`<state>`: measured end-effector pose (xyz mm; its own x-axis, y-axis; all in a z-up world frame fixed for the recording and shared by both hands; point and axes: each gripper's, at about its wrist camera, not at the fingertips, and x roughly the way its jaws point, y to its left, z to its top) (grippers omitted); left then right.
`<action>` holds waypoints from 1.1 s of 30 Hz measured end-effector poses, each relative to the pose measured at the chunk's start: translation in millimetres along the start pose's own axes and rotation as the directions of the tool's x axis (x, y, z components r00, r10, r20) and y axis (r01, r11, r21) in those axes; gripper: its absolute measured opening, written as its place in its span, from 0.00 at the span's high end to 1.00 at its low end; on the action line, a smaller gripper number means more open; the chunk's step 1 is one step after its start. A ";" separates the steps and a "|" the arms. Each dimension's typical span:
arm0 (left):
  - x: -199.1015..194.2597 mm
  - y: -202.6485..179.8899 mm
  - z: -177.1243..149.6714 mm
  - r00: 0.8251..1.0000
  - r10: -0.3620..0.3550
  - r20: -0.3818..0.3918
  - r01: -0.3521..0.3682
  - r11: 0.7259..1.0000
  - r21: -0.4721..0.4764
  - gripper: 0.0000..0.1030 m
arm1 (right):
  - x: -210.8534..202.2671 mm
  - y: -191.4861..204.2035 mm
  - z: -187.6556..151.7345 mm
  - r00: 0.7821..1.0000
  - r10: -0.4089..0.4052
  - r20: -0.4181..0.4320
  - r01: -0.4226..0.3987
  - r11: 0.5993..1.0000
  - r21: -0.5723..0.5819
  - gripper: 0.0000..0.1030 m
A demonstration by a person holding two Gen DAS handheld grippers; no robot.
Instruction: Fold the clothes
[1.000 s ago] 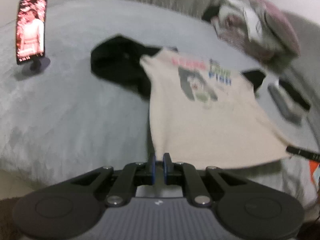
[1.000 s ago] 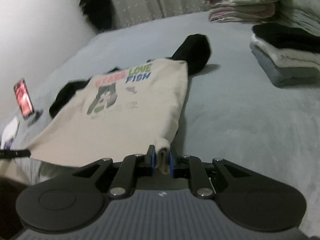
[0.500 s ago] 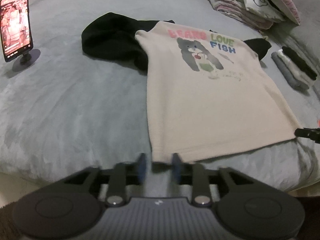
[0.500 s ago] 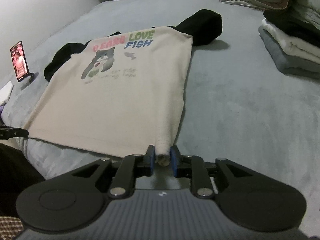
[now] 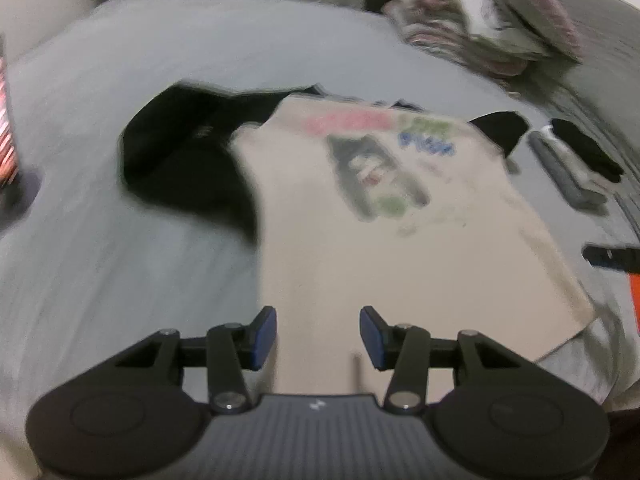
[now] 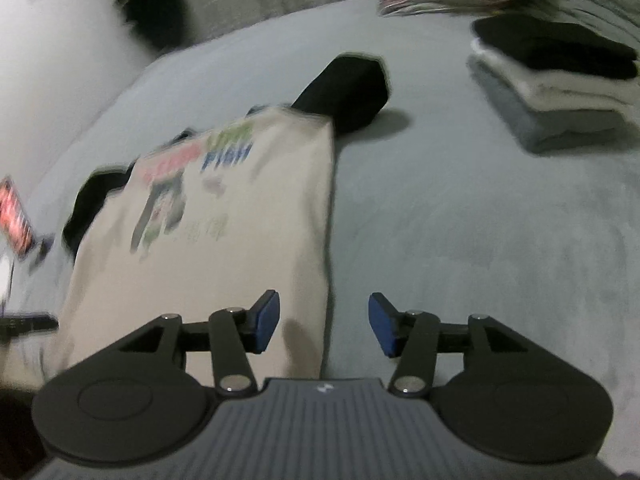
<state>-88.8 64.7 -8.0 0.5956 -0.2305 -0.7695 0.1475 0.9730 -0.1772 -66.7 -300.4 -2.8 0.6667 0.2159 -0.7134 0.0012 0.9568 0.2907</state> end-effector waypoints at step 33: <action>144.9 -15.6 116.1 0.978 -0.182 0.105 0.199 0.964 -0.178 0.56 | 151.0 -55.0 110.6 0.963 -0.060 0.262 -0.023 0.952 0.304 0.82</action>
<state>86.8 15.2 -45.5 0.6385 -0.4034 -0.6554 0.1202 0.8934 -0.4328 116.4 -342.0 -56.0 0.8376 0.0990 -0.5373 0.2123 0.8472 0.4870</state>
